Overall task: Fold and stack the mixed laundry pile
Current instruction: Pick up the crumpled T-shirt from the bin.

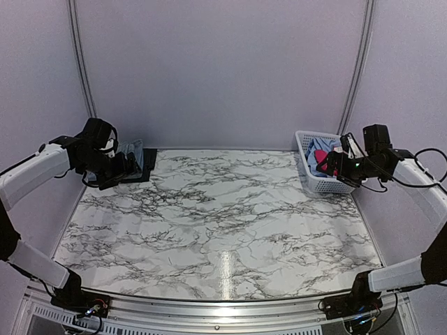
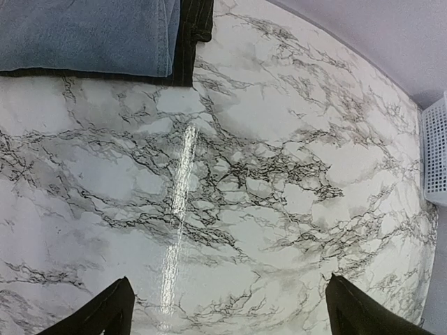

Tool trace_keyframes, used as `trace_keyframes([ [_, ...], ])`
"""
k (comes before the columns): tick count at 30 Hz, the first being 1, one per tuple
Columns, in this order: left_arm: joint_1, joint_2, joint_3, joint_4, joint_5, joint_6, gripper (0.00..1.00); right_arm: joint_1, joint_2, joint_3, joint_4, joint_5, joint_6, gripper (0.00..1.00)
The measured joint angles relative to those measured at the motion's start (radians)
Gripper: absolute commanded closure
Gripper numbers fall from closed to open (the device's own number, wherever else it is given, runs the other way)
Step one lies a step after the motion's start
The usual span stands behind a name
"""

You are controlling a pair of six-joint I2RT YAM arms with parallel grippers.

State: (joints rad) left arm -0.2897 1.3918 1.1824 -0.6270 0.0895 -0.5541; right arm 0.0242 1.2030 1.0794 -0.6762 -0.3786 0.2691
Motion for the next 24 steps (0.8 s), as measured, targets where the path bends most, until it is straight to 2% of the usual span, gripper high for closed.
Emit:
trace_keyframes([
  [5,0.0,-0.001,0.001,0.013,-0.002,0.001,0.01,-0.002,0.048,0.077,0.007,0.039,-0.007,0.01],
  [10,0.0,0.003,0.026,0.017,-0.004,0.002,0.01,-0.063,0.13,0.203,0.039,0.074,-0.019,0.02],
  [15,0.0,0.032,0.063,0.024,-0.012,0.002,0.01,-0.163,0.319,0.452,0.056,0.134,-0.069,0.01],
  [19,0.0,0.059,0.084,0.025,-0.02,0.0,0.01,-0.182,0.473,0.599,0.045,0.219,-0.121,0.03],
  [24,0.004,0.089,0.109,0.026,-0.029,-0.004,0.01,-0.187,0.671,0.693,0.013,0.328,-0.181,0.06],
])
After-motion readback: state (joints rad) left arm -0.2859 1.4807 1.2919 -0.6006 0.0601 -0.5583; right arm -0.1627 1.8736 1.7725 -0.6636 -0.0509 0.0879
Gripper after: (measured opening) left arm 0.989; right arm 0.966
